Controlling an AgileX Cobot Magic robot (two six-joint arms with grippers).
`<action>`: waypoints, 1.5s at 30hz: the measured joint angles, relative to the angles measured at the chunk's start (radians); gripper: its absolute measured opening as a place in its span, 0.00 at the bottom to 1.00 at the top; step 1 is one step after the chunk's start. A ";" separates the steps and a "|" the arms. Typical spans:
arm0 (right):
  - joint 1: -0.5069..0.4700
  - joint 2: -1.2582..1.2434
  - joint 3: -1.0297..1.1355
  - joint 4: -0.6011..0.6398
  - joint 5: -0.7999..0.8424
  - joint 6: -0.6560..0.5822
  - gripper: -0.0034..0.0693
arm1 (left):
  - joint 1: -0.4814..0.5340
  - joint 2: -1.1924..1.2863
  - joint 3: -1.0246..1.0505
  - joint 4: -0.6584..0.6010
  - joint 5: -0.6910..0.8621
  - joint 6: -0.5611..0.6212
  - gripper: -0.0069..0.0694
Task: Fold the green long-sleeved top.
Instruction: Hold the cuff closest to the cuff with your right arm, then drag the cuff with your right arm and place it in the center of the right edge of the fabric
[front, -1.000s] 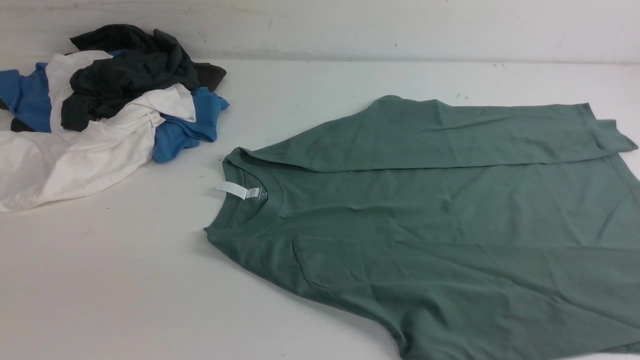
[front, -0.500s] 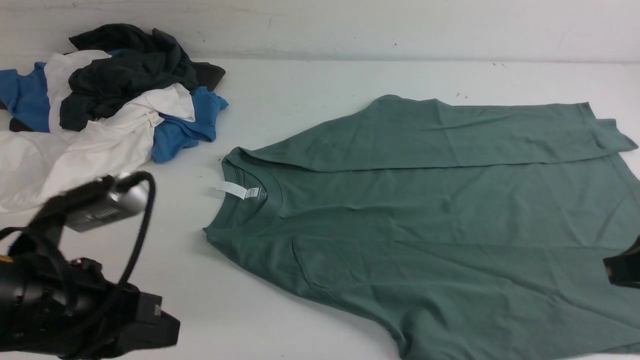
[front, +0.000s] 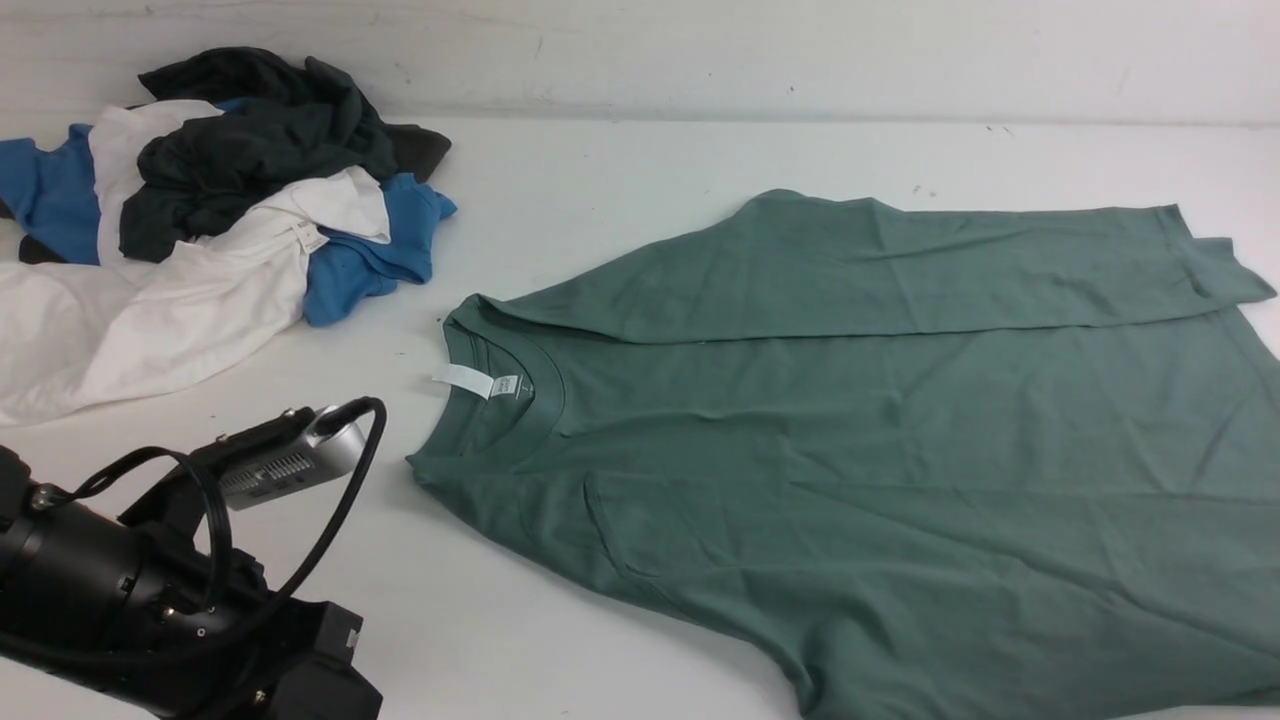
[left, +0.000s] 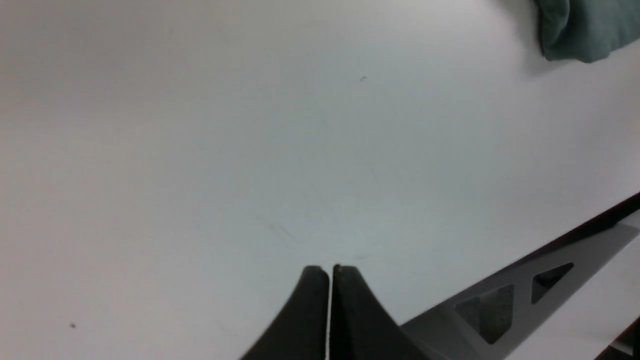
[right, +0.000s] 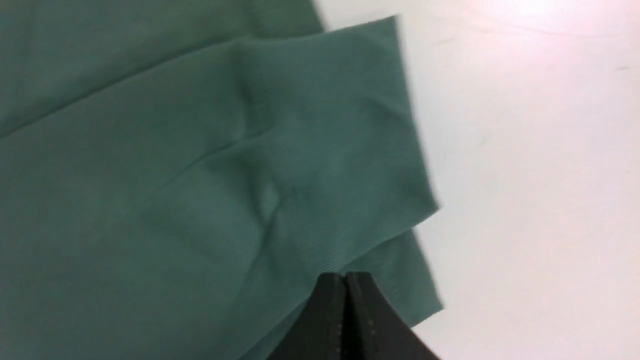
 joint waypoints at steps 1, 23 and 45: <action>-0.017 0.010 0.000 0.004 -0.016 0.000 0.03 | 0.000 0.000 0.000 0.000 -0.008 0.004 0.09; -0.052 0.263 -0.032 0.024 -0.180 0.000 0.54 | 0.000 0.000 0.000 0.000 -0.025 0.015 0.09; -0.050 0.146 -0.251 0.094 0.048 -0.050 0.05 | 0.000 0.000 0.000 -0.001 -0.045 0.021 0.09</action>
